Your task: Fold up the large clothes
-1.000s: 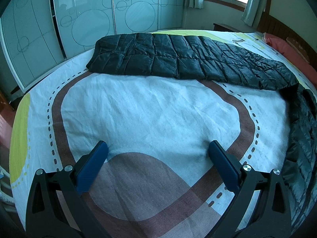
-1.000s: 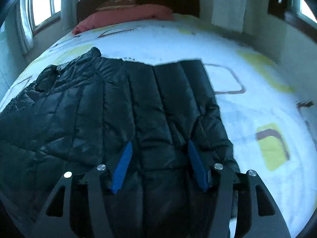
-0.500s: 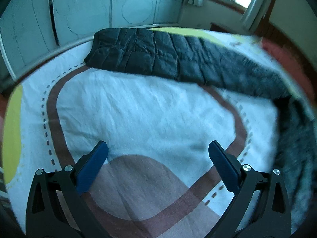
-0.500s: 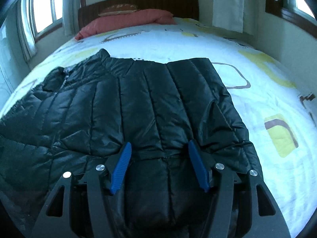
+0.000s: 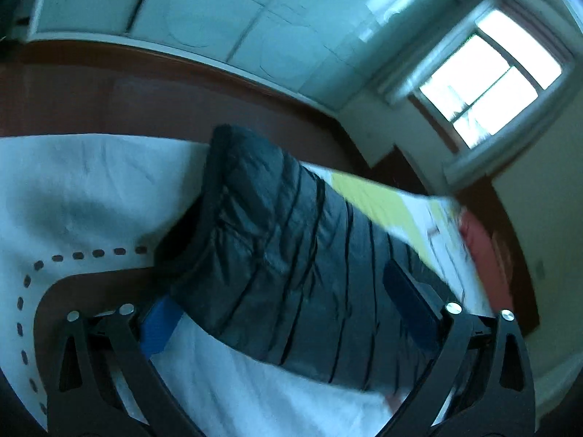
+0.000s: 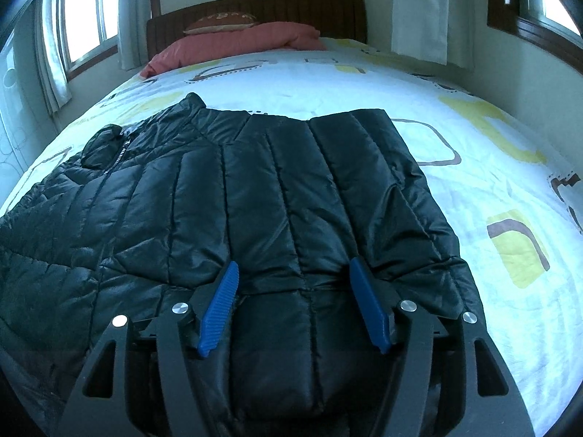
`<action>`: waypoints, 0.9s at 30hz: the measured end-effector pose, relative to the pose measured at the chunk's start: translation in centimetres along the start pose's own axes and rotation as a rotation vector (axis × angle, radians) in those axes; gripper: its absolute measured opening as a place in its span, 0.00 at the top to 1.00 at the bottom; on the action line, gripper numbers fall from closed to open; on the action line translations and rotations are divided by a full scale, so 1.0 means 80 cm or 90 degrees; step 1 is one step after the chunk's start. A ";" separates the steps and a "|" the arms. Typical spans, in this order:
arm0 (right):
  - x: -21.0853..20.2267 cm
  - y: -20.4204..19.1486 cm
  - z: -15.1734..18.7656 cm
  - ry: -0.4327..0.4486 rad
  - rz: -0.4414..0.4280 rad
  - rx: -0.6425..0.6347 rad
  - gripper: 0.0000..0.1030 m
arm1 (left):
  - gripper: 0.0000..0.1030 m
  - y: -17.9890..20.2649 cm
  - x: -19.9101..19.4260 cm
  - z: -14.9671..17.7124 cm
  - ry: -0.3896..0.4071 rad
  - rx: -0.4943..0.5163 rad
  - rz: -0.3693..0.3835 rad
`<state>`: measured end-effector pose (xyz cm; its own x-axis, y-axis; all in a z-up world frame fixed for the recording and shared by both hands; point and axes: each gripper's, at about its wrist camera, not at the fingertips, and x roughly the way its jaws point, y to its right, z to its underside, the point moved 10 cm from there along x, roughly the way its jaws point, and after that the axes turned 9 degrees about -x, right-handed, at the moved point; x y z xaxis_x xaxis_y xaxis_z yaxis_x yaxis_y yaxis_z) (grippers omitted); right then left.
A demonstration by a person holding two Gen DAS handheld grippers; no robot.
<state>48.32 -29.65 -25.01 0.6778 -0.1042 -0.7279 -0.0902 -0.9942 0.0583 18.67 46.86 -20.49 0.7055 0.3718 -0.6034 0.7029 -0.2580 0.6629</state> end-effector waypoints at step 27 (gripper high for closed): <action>0.000 0.000 -0.002 0.003 -0.002 0.001 0.38 | 0.92 0.390 -0.065 0.376 -0.145 0.465 0.242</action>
<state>48.43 -29.69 -24.94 0.6812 -0.1011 -0.7251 -0.0892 -0.9945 0.0549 39.65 10.01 -10.00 0.8515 -0.0244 -0.5237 0.2418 -0.8681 0.4335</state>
